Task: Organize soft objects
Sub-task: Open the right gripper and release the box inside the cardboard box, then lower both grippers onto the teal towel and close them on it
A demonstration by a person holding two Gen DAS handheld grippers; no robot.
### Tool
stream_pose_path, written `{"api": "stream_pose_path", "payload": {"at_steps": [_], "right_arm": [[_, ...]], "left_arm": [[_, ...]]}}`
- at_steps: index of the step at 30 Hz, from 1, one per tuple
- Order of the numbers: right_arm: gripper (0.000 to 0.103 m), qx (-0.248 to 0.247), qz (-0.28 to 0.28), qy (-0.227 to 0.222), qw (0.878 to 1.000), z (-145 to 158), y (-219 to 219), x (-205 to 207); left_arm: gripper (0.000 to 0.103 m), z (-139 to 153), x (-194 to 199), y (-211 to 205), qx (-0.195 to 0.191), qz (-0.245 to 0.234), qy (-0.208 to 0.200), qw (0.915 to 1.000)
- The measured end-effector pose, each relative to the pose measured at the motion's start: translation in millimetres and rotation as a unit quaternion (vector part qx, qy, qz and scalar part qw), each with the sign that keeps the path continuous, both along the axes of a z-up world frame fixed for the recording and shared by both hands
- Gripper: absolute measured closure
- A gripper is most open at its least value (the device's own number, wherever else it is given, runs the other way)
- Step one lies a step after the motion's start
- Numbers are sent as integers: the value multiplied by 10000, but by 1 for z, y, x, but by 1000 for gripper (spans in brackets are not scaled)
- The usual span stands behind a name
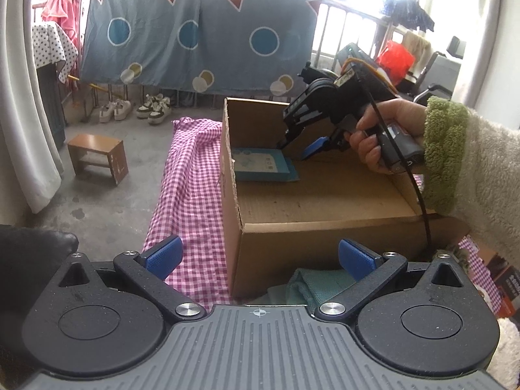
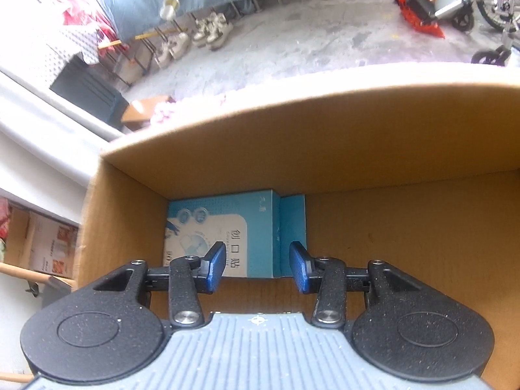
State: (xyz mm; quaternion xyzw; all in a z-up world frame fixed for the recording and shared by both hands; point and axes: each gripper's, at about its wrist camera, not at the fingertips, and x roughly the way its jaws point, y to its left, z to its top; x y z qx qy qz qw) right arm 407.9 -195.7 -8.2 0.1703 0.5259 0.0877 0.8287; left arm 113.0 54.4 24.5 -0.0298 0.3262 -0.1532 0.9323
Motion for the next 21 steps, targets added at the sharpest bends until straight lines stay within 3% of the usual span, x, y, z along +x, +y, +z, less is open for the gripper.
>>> {"api": "stream_pose_path", "payload": {"at_steps": [4,9,12,14,18,21], "right_arm": [[57,7,160,-486,9987,41,-8,-33],[41,23,578,-1360,9890,106,-13,-105],[22,93,812,-1807,9801,142,-18,-155],[2,137,930,-2044,9744,163,-22,-185],[0,-265,964,-2332,9673,188,-16,-231],[0,-911,896,-2303,9647,188,-11,-261]], "left_arm": [[1,5,-9,-1,-5,94,-89,9999],[1,11,-23,0,58,118,-214,9997],[1,12,-36,0,125,179,-364,9991],[1,11,-44,-1,180,195,-390,9989],[1,1,-60,-4,503,144,-343,9980],[1,-7,-70,-1,409,57,-161,9990]]}}
